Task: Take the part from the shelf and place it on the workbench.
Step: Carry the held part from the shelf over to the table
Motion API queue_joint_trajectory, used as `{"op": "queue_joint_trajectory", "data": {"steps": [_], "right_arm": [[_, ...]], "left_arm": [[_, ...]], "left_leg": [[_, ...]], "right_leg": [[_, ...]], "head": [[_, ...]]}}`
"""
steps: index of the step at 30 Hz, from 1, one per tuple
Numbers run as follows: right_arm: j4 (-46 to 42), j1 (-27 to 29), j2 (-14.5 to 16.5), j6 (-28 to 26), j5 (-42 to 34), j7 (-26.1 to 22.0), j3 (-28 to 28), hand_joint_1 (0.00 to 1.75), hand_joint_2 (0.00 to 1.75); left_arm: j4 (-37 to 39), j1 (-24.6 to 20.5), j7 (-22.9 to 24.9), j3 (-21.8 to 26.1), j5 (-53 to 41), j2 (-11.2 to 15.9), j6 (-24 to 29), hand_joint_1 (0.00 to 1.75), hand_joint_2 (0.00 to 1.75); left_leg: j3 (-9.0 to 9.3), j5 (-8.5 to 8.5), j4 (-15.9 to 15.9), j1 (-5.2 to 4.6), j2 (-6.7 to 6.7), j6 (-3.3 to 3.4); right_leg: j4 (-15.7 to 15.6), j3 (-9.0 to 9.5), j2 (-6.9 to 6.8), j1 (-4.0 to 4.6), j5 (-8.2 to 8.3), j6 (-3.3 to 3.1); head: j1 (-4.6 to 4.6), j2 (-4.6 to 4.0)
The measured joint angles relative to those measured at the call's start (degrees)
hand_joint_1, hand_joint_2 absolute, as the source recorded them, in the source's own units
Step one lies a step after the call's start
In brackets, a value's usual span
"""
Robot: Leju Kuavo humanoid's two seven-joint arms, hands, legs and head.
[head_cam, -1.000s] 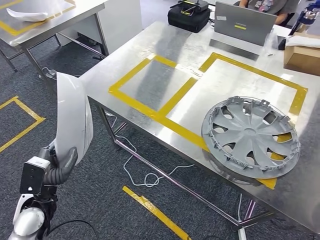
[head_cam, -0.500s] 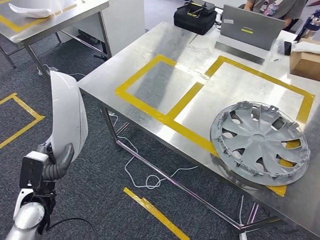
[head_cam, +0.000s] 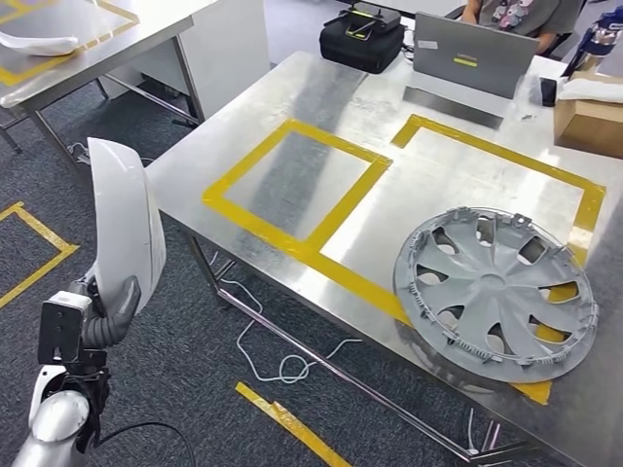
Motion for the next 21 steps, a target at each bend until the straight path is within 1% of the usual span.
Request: {"op": "queue_joint_trajectory", "data": {"steps": [1, 2, 3, 4, 5, 6, 7, 8, 9, 10, 11, 12, 13, 14, 15, 16, 17, 18, 19, 21], "right_arm": [[-0.12, 0.04, 0.0, 0.02, -0.06, 0.08, 0.0, 0.0, 1.75], [-0.25, 0.1, 0.0, 0.04, -0.13, 0.18, 0.01, 0.0, 1.75], [-0.39, 0.2, 0.0, 0.07, -0.2, 0.27, 0.02, 0.0, 1.75], [-0.56, 0.32, 0.0, 0.09, -0.28, 0.36, 0.03, 0.0, 1.75], [-0.78, 0.43, 0.0, 0.09, -0.35, 0.46, 0.04, 0.0, 1.75], [-0.98, 0.53, 0.0, 0.09, -0.43, 0.52, 0.06, 0.0, 1.75], [-1.19, 0.58, 0.0, 0.09, -0.52, 0.63, 0.09, 0.0, 1.75], [-1.36, 0.6, 0.0, 0.08, -0.59, 0.75, 0.12, 0.0, 1.75], [-1.46, 0.67, 0.0, 0.07, -0.65, 0.87, 0.15, 0.0, 1.75], [-1.53, 0.76, 0.0, 0.06, -0.67, 0.98, 0.19, 0.0, 1.75], [-1.55, 0.87, 0.0, 0.05, -0.68, 1.05, 0.22, 0.0, 1.75], [-1.57, 0.97, 0.0, 0.04, -0.68, 1.09, 0.24, 0.0, 1.75], [-1.59, 1.03, 0.0, 0.03, -0.69, 1.1, 0.26, 0.0, 1.75], [-1.6, 1.06, 0.0, 0.03, -0.7, 1.12, 0.27, 0.0, 1.75], [-1.64, 1.12, 0.0, 0.05, -0.71, 1.13, 0.26, 0.0, 1.75], [-1.68, 1.18, 0.0, 0.12, -0.7, 1.19, 0.25, 0.0, 1.75], [-1.78, 1.25, 0.0, 0.21, -0.71, 1.23, 0.24, 0.0, 1.75], [-1.93, 1.34, 0.0, 0.31, -0.7, 1.29, 0.22, 0.0, 1.75], [-2.08, 1.42, -0.01, 0.44, -0.67, 1.36, 0.21, 0.0, 1.75], [-2.39, 1.59, -0.01, 0.63, -0.65, 1.42, 0.17, 0.0, 1.75]], "left_arm": [[0.15, -0.12, 0.01, 0.09, 0.02, 0.0, 0.07, 1.75, 1.75], [0.27, -0.22, 0.01, 0.15, 0.03, 0.0, 0.12, 1.75, 1.75], [0.38, -0.29, 0.02, 0.19, 0.04, 0.0, 0.16, 1.75, 1.75], [0.47, -0.35, 0.02, 0.2, 0.05, -0.01, 0.21, 1.75, 1.75], [0.5, -0.36, 0.02, 0.2, 0.05, -0.01, 0.25, 1.75, 1.75], [0.53, -0.39, 0.01, 0.19, 0.04, -0.02, 0.32, 1.75, 1.75], [0.55, -0.44, 0.01, 0.18, 0.04, -0.02, 0.39, 1.75, 1.75], [0.56, -0.48, 0.0, 0.18, 0.03, -0.02, 0.45, 1.75, 1.75], [0.6, -0.5, 0.0, 0.19, 0.03, -0.02, 0.52, 1.75, 1.75], [0.66, -0.51, -0.01, 0.19, 0.04, -0.01, 0.57, 1.75, 1.75], [0.74, -0.49, -0.01, 0.2, 0.04, -0.01, 0.6, 1.75, 1.75], [0.83, -0.46, -0.01, 0.19, 0.04, -0.01, 0.63, 1.75, 1.75], [0.89, -0.44, -0.01, 0.18, 0.03, -0.01, 0.65, 1.75, 1.75], [0.92, -0.43, 0.0, 0.16, 0.03, -0.02, 0.66, 1.75, 1.75], [0.94, -0.43, 0.0, 0.15, 0.03, -0.02, 0.66, 1.75, 1.75], [0.98, -0.46, 0.0, 0.15, 0.03, -0.02, 0.67, 1.75, 1.75], [1.02, -0.51, -0.01, 0.16, 0.03, -0.02, 0.71, 1.75, 1.75], [1.07, -0.55, -0.01, 0.16, 0.03, -0.01, 0.76, 1.75, 1.75], [1.13, -0.6, -0.04, 0.16, 0.02, -0.01, 0.81, 1.75, 1.75], [1.22, -0.72, -0.12, 0.14, -0.02, -0.02, 0.94, 1.75, 1.75]], "left_leg": [[0.78, 1.39, -3.08, -0.09, 0.04, 0.24], [1.3, 2.31, -5.13, -0.2, 0.06, 0.57], [1.46, 2.39, -6.14, -0.29, 0.03, 0.96], [1.58, 1.9, -6.41, -0.36, 0.0, 1.33], [1.85, 2.36, -6.54, -0.26, -0.09, 1.68], [2.2, 2.41, -6.73, -0.15, -0.14, 1.98], [2.63, 2.31, -6.84, -0.05, -0.15, 2.26], [3.0, 2.14, -6.94, 0.03, -0.16, 2.49], [3.25, 1.85, -6.98, 0.0, -0.14, 2.69], [3.46, 1.51, -6.99, -0.03, -0.15, 2.84], [3.76, 1.13, -6.99, -0.08, -0.18, 2.9], [4.22, 0.7, -6.99, -0.13, -0.21, 2.95], [4.82, 0.21, -6.99, -0.19, -0.24, 2.96], [5.55, -0.32, -7.0, -0.27, -0.26, 2.93], [6.25, -0.88, -7.04, -0.34, -0.26, 2.86], [6.94, -1.43, -7.05, -0.45, -0.26, 2.69], [7.44, -1.94, -7.12, -0.5, -0.24, 2.42], [7.93, -2.28, -7.07, -0.51, -0.23, 2.09], [8.39, -2.39, -6.97, -0.51, -0.21, 1.68], [8.92, -2.37, -6.06, -0.39, -0.16, 1.02]], "right_leg": [[0.07, 0.43, 0.08, 0.07, -0.48, 0.28], [0.08, 0.43, 0.08, 0.15, -0.93, 0.65], [0.25, 0.62, 0.08, 0.23, -1.16, 1.09], [0.35, 0.91, 0.06, 0.31, -1.29, 1.55], [0.48, 0.9, -0.02, 0.31, -1.45, 1.94], [1.24, 0.86, -0.07, 0.3, -1.55, 2.24], [2.84, -0.09, -0.12, 0.28, -1.83, 2.47], [5.68, -1.86, -0.17, 0.22, -2.44, 2.67], [9.31, -4.19, -0.21, 0.17, -3.39, 2.83], [12.83, -6.76, -0.21, 0.13, -4.72, 2.97], [15.36, -9.0, -0.22, 0.11, -6.01, 3.07], [16.2, -10.43, -0.22, 0.1, -6.6, 3.05], [15.16, -10.9, -0.21, 0.11, -6.01, 2.94], [12.51, -10.5, -0.21, 0.14, -4.14, 2.69], [8.86, -9.61, -0.23, 0.21, -1.17, 2.31], [5.78, -8.81, -0.3, 0.34, 1.01, 1.96], [3.67, -8.18, -0.4, 0.5, 2.32, 1.58], [2.52, -7.88, -0.45, 0.66, 2.94, 1.2], [2.35, -7.62, -0.46, 0.79, 2.5, 0.82], [1.6, -5.92, -0.22, 0.67, 2.86, 0.05]], "head": [[-0.03, 0.0], [-0.13, 0.01], [-0.21, 0.01], [-0.31, 0.01], [-0.36, 0.01], [-0.28, 0.0], [-0.16, 0.0], [-0.04, 0.0], [0.07, 0.0], [0.11, 0.0], [0.11, 0.0], [0.11, 0.0], [0.13, 0.0], [0.14, 0.0], [0.15, 0.0], [0.1, 0.0], [0.09, 0.0], [0.1, 0.0], [0.11, 0.0], [0.21, 0.0]]}}
